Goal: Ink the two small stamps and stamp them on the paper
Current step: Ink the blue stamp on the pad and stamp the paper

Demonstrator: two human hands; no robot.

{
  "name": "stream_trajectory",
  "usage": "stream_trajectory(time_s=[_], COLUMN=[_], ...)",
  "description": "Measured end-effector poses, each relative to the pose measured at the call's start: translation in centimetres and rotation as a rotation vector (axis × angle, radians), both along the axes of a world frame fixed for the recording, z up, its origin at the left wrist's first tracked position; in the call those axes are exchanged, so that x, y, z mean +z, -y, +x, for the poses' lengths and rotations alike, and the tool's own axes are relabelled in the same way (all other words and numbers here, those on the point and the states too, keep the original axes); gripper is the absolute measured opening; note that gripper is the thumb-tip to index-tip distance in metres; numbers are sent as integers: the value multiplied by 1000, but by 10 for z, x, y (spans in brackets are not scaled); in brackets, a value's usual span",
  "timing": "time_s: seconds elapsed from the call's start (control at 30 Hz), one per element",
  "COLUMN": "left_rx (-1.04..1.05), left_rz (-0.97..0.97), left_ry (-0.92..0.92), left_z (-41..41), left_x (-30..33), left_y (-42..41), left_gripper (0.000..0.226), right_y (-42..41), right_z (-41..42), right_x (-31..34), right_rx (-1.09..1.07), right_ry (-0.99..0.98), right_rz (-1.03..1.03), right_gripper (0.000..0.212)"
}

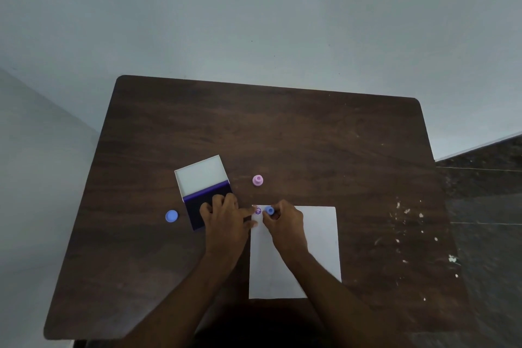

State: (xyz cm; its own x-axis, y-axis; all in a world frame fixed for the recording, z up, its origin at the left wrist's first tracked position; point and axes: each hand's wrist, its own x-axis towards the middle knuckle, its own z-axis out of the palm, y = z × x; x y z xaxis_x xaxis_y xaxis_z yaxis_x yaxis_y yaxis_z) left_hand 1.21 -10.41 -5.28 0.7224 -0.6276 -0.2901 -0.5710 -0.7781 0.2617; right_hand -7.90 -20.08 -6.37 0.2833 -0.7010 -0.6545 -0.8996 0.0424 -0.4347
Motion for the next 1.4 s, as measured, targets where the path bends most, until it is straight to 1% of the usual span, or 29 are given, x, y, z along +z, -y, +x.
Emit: stream_trajectory(time_s=[0.07, 0.13, 0.27, 0.37, 0.47, 0.63, 0.77, 0.93, 1.03, 1.1, 1.3, 1.4], left_rx=[-13, -20, -33, -59, -24, 56, 148, 320, 429, 458, 473, 453], left_rz=[11, 22, 40, 32, 14, -138, -228, -251, -316, -316, -302, -296], left_ry=[4, 5, 42, 65, 30, 34, 2, 16, 9, -11, -74, -70], left_z=[-1, -1, -2, -3, -3, 8, 25, 49, 59, 63, 67, 69], left_x=[0, 0, 0, 2, 3, 12, 16, 9, 0, -4, -9, -11], left_y=[0, 2, 5, 7, 6, -19, -49, -90, -111, -119, -124, -123], left_gripper=[48, 49, 53, 51, 49, 28, 27, 26, 30, 35, 47, 50], right_y=[1, 5, 15, 22, 23, 14, 1, -15, -25, -31, -44, -48], right_z=[-1, -5, -17, -20, -16, -2, 11, 29, 40, 47, 59, 63], right_x=[4, 12, 30, 40, 45, 48, 50, 53, 55, 55, 51, 49], right_rx=[13, -19, -220, -277, -267, -212, -182, -114, -71, -49, -10, 6], right_ry=[18, 65, 187, 254, 293, 341, 430, 496, 552, 573, 540, 541], right_rz=[-15, -69, -208, -245, -216, -147, -131, -112, -96, -85, -88, -82], right_gripper=[28, 20, 20, 18, 17, 16, 13, 11, 13, 15, 16, 19])
